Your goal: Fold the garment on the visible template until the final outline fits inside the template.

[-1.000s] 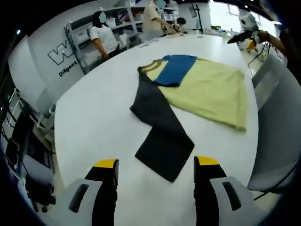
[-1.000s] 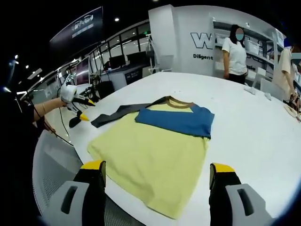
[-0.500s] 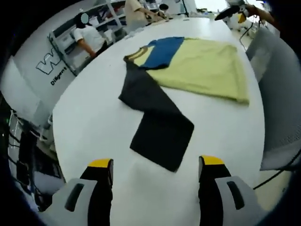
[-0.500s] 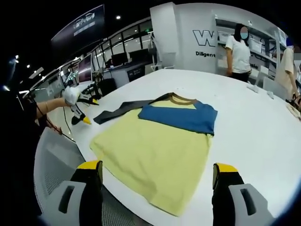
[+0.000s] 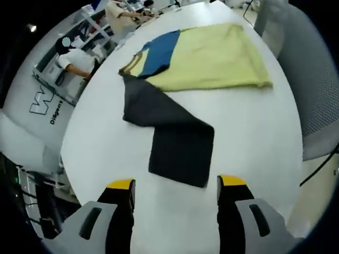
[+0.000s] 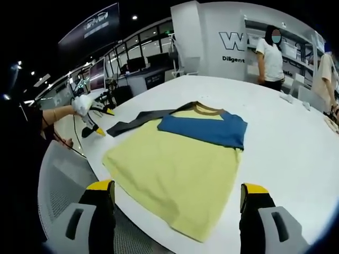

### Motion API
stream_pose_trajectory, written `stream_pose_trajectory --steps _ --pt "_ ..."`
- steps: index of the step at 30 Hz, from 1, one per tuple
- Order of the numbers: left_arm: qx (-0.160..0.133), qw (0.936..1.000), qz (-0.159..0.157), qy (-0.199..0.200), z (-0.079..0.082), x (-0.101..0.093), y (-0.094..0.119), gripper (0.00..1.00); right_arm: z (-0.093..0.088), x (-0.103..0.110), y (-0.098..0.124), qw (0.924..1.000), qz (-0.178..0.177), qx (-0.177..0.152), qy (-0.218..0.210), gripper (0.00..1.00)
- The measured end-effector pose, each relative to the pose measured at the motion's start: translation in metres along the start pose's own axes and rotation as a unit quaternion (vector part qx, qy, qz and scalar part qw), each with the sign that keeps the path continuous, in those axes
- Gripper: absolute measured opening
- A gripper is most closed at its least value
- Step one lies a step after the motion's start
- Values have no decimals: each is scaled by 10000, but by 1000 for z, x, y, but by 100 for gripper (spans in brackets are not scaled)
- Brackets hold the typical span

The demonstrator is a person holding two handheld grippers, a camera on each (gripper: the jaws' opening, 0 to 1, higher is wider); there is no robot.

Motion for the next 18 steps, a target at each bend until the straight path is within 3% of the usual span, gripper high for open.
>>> stream_pose_trajectory --steps 7,10,12,14,15,18 --pt "94 9997 -170 -140 -3 9 -6 47 1 0 -2 10000 3 -4 4 97" --pt "96 9979 -624 -113 -3 3 -10 30 1 -1 -2 10000 -16 -19 -29 96" --pt "118 9953 -941 -182 -3 -4 -12 13 1 -1 -3 10000 -24 -28 -50 95" --pt "166 9953 -925 -235 -4 -7 -17 0 1 -2 -3 10000 -26 -36 -66 95" --pt "143 9961 -778 -387 -3 -3 -16 0 1 -2 -3 10000 -31 -28 -77 95" --pt "132 9962 -858 -32 -4 -1 -16 0 0 -2 -2 10000 -38 -23 -60 95"
Point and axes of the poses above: the point that each gripper's makers call its tool centre point, and the gripper's own axes: y roughly backward along the fingers, x roughly to its left, z roughly out of its top, the point moved 9 cm from there along y, roughly backward along the fingers, and after that the axes turned 1 degree about -y, right-handed, at the moved point
